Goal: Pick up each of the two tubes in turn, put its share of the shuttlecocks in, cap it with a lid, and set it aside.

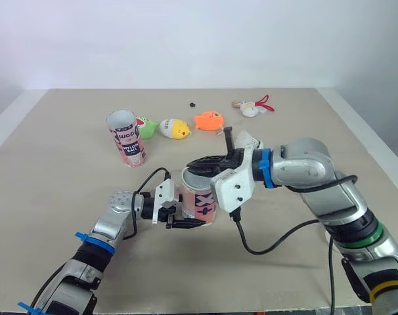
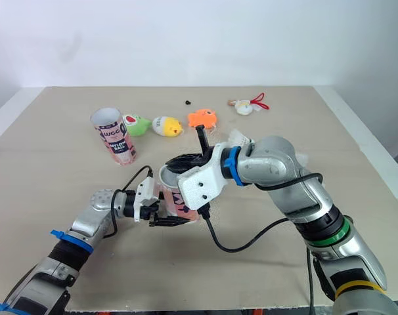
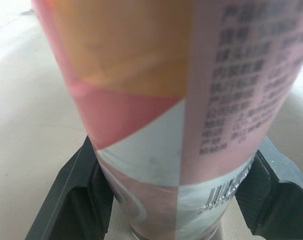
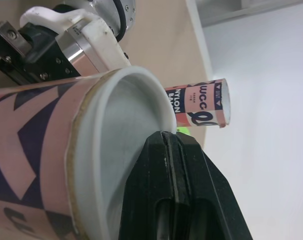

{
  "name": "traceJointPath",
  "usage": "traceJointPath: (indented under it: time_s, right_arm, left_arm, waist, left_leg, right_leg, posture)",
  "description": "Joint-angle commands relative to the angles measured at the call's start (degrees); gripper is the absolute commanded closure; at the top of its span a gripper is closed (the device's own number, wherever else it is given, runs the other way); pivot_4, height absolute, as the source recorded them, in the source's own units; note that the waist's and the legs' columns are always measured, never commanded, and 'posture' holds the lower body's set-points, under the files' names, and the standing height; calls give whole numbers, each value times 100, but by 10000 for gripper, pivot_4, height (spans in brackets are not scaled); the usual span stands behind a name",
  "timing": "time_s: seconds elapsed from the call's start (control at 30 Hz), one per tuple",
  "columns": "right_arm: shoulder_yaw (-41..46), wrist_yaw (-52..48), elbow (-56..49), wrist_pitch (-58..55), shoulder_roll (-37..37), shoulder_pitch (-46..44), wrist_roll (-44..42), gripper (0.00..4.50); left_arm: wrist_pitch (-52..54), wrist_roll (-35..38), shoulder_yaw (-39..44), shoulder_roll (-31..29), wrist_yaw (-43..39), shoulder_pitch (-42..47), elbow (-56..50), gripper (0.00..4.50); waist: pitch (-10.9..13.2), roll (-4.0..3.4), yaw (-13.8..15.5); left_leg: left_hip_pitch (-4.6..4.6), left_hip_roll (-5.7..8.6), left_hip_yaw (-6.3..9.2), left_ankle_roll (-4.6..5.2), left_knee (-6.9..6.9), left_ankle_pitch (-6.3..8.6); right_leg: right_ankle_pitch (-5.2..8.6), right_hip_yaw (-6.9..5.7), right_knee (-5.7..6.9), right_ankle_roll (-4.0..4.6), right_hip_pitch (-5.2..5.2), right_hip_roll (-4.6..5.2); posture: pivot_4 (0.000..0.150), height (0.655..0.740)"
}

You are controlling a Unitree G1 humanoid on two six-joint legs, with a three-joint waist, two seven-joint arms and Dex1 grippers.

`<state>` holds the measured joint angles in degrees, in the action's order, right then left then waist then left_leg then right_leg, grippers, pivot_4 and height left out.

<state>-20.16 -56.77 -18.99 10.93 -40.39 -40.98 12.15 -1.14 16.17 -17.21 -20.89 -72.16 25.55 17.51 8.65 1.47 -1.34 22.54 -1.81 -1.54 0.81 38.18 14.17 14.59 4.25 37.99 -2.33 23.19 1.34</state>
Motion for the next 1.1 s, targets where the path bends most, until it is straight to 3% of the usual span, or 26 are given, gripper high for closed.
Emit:
traceJointPath:
  time_s: [0.03,0.1,0.13,0.17,0.33,0.6,0.9,1.0,1.1]
  right_arm:
    - [40,-82,168,-90,-190,172,229,44605]
    - [101,-168,82,-307,-179,160,27,44605]
    - [135,-253,16,-459,-193,161,-106,38228]
    - [171,-312,-51,-579,-196,158,-221,35773]
    - [297,-725,-312,-1076,-356,103,-702,14136]
    - [1038,-852,-367,-2092,-298,-694,-1911,14136]
    - [1798,-1349,-392,-3832,-847,-1326,-3576,14136]
    - [1788,-1405,-411,-4225,-969,-1319,-3847,21824]
    - [1638,-1592,-584,-4359,-1084,-1149,-4021,36675]
  left_arm:
    - [130,-409,-340,-77,-105,-215,249,17198]
    - [135,-407,-343,-85,-110,-215,246,17198]
    - [136,-407,-345,-87,-112,-209,250,17198]
    - [136,-407,-347,-89,-111,-206,250,17198]
    - [124,-401,-352,-80,-117,-162,307,17198]
    - [118,-404,-359,-22,-133,-138,374,17198]
    - [97,-439,-334,40,-116,-158,394,17198]
    - [74,-450,-335,53,-98,-175,407,17198]
    - [39,-457,-338,76,-65,-202,419,17198]
  waist:
    - [0,0,0]
    - [0,1,0]
    - [0,1,1]
    - [-1,2,1]
    - [-4,6,9]
    - [-2,7,8]
    - [4,-3,25]
    - [4,-3,26]
    - [4,-2,27]
  left_leg:
    - [0,0,0,0,-1,0]
    - [0,1,1,0,-3,0]
    - [0,1,1,0,-5,0]
    - [0,1,1,0,-7,0]
    - [0,2,1,0,-25,0]
    - [22,3,4,0,-67,0]
    - [54,17,15,-1,-67,1]
    - [54,17,19,-1,-67,1]
    - [55,18,18,-1,-67,1]
  right_leg:
    - [0,0,0,0,-1,0]
    - [2,0,0,-1,-1,1]
    - [4,0,-1,-2,-1,2]
    - [5,0,-1,-2,-1,3]
    - [8,-1,-15,1,-2,5]
    - [-20,-11,-85,27,-1,12]
    - [-29,-27,-98,2,15,36]
    - [-27,-31,-98,6,13,39]
    - [-24,-31,-99,9,13,42]
  posture:
    - [1500,7400]
    - [1500,7400]
    - [1500,7400]
    - [1500,7400]
    - [1500,7400]
    - [1500,7400]
    - [1500,7400]
    - [1500,7400]
    - [1500,7400]
